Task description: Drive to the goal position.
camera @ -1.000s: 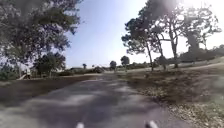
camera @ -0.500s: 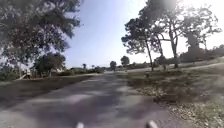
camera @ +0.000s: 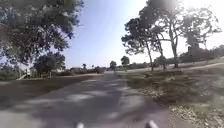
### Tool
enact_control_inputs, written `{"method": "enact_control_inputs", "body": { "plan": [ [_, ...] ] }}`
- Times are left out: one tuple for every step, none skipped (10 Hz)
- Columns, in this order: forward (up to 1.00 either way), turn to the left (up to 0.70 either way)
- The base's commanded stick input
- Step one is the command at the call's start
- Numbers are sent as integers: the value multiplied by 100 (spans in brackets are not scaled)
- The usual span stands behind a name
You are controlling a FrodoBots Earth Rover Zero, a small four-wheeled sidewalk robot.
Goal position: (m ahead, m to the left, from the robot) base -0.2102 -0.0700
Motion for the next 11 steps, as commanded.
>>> {"method": "enact_control_inputs", "body": {
  "plan": [
    [10,-1],
    [10,-1],
    [10,-1],
    [11,-1],
    [11,-1],
    [11,-1],
    [11,-1],
    [10,-1],
    [10,-1],
    [10,-1],
    [10,-1]
  ]
}}
